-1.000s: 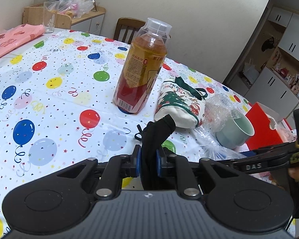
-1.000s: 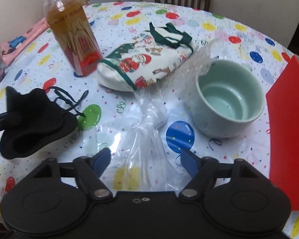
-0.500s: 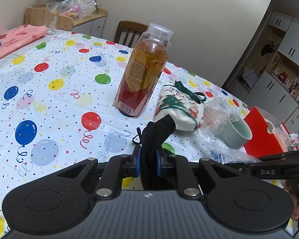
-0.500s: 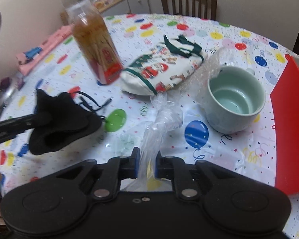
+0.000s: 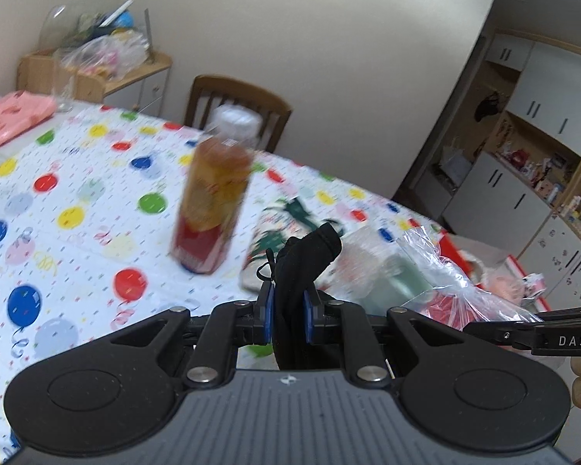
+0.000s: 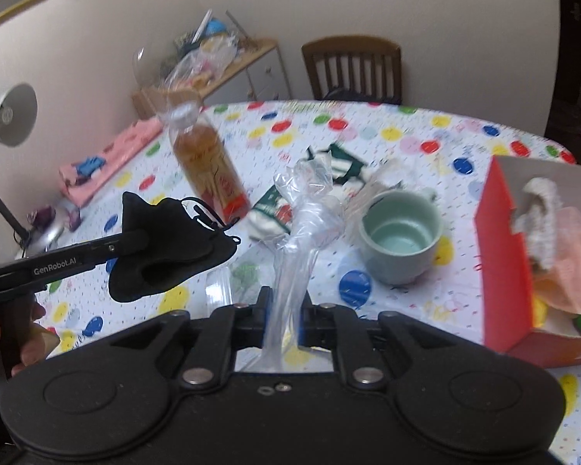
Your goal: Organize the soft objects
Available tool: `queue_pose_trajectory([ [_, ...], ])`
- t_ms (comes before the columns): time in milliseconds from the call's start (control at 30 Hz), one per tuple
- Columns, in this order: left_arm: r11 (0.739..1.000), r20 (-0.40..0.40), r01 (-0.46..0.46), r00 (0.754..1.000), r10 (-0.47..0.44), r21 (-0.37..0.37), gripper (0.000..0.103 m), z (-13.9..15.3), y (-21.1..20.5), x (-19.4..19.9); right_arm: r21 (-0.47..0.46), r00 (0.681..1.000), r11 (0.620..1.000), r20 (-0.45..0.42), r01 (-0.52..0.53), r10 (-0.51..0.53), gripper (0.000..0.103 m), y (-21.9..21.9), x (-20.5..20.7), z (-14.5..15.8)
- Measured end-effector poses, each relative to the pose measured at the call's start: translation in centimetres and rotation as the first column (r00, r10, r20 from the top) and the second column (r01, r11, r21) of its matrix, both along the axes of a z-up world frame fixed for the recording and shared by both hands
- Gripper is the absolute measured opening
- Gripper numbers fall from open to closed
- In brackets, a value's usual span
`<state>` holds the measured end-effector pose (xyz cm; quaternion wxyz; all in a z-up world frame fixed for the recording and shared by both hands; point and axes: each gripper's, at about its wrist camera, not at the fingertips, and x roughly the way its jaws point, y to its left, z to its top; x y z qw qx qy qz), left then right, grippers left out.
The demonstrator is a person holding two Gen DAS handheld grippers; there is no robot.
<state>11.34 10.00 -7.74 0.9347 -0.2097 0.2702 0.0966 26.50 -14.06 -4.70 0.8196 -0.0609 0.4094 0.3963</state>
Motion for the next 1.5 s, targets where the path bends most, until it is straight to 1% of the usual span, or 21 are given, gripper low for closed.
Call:
queue_pose_trajectory([
  [300, 0.996, 0.052, 0.071, 0.996, -0.074, 0.045, 0.015, 3.1, -4.9, 2.8, 0.056, 0.996, 0.996, 0.058, 0.066, -0.069, 0.011, -6.0, 1.3, 2.6],
  [467, 0.991, 0.067, 0.108, 0.991, -0.113, 0.074, 0.015, 4.5, -8.5, 5.0, 0.078, 0.99, 0.991, 0.079, 0.11, -0.116, 0.011, -10.2, 2.9, 3.4],
  [633, 0.984, 0.074, 0.146, 0.985, -0.154, 0.101, 0.015, 5.3, -12.6, 7.5, 0.076, 0.983, 0.986, 0.102, 0.145, -0.152, 0.011, -14.3, 4.7, 3.7],
  [933, 0.965, 0.079, 0.218, 0.97, -0.231, 0.143, 0.015, 6.1, -19.7, 13.0, 0.057, 0.965, 0.974, 0.135, 0.221, -0.227, 0.011, -20.8, 8.5, 3.2],
  [1133, 0.951, 0.037, 0.247, 0.966, -0.258, 0.186, 0.015, 5.0, -23.7, 16.7, 0.026, 0.956, 0.968, 0.151, 0.25, -0.251, 0.011, -24.1, 11.4, 2.1],
  [1233, 0.945, 0.023, 0.258, 0.963, -0.268, 0.2, 0.015, 4.7, -25.4, 18.5, 0.006, 0.954, 0.966, 0.157, 0.258, -0.256, 0.011, -25.1, 12.6, 1.6],
  [1367, 0.937, 0.027, 0.271, 0.959, -0.284, 0.22, 0.015, 4.9, -27.4, 20.6, -0.018, 0.951, 0.963, 0.161, 0.269, -0.262, 0.011, -25.9, 14.6, 0.8],
  [1500, 0.936, 0.019, 0.28, 0.957, -0.291, 0.212, 0.015, 4.6, -29.1, 22.9, -0.074, 0.962, 0.969, 0.159, 0.237, -0.223, 0.011, -25.7, 16.2, -0.4],
])
